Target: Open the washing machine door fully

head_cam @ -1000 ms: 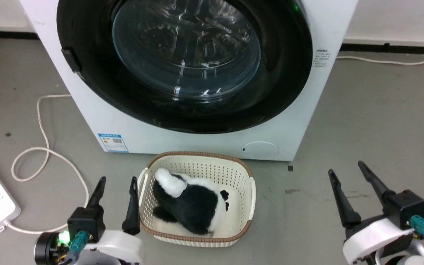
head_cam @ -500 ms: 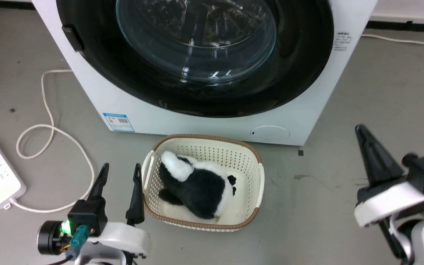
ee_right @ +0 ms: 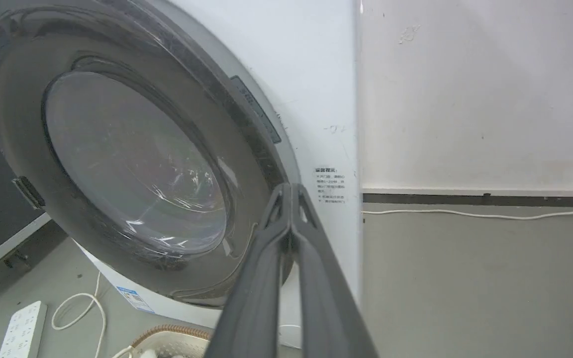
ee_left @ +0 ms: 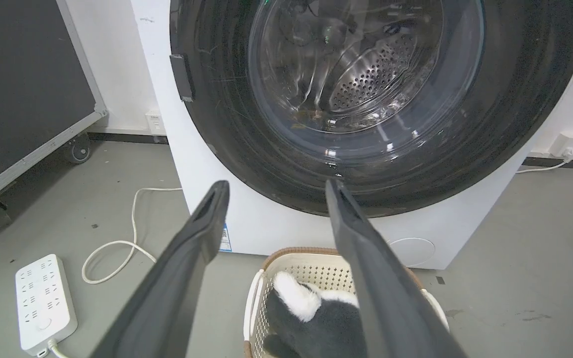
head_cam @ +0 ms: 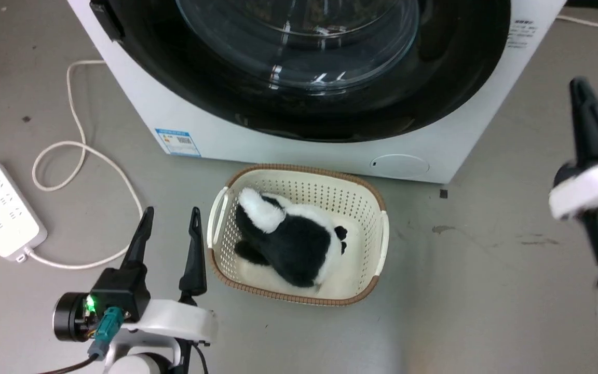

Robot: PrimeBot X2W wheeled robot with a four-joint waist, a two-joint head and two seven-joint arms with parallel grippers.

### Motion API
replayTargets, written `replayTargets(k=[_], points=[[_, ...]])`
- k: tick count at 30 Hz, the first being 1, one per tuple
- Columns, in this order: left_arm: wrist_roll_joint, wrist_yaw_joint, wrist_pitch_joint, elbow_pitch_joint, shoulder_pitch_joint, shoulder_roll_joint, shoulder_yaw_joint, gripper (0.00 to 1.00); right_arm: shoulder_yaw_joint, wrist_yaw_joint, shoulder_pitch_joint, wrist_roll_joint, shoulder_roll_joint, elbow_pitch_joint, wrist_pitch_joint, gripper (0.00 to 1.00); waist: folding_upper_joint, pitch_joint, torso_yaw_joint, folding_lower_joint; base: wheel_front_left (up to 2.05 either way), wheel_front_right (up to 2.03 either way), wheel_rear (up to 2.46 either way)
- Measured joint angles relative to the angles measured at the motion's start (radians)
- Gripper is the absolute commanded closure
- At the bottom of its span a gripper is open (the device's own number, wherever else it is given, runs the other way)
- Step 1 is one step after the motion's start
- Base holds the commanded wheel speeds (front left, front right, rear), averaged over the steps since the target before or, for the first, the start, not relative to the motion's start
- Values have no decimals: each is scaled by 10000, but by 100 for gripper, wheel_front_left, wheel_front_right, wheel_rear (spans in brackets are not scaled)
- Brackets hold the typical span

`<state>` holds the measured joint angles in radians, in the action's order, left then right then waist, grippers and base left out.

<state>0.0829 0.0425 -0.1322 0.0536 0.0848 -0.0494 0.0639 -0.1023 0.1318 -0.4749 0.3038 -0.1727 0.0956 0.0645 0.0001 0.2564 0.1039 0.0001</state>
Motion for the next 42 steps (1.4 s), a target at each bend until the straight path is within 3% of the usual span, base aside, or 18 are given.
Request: replayTargets(k=[9,12,20,30,42], points=[[84,88,-192,94,225,2,157,0,-878,-2,-2069,1745,117,1306,1411,100,0,516,219,0,0,0,0],[102,121,-288,127,314,0,236,0,-1313,-4,-3103,2658,148,2025,2322,100,0,791,376,1,0,0,0],[259,226,-449,209,440,0,397,0,-2374,-6,-4674,3733,155,3613,4247,100,0,1189,637,0,0,0,0],[364,314,-640,316,670,0,554,0,-3475,-6,-6491,4050,169,5056,6134,100,0,1714,899,0,0,0,0],[541,500,-903,330,847,0,673,0,-4736,-8,-7204,4079,203,5530,8159,100,0,1823,1134,0,0,0,0]])
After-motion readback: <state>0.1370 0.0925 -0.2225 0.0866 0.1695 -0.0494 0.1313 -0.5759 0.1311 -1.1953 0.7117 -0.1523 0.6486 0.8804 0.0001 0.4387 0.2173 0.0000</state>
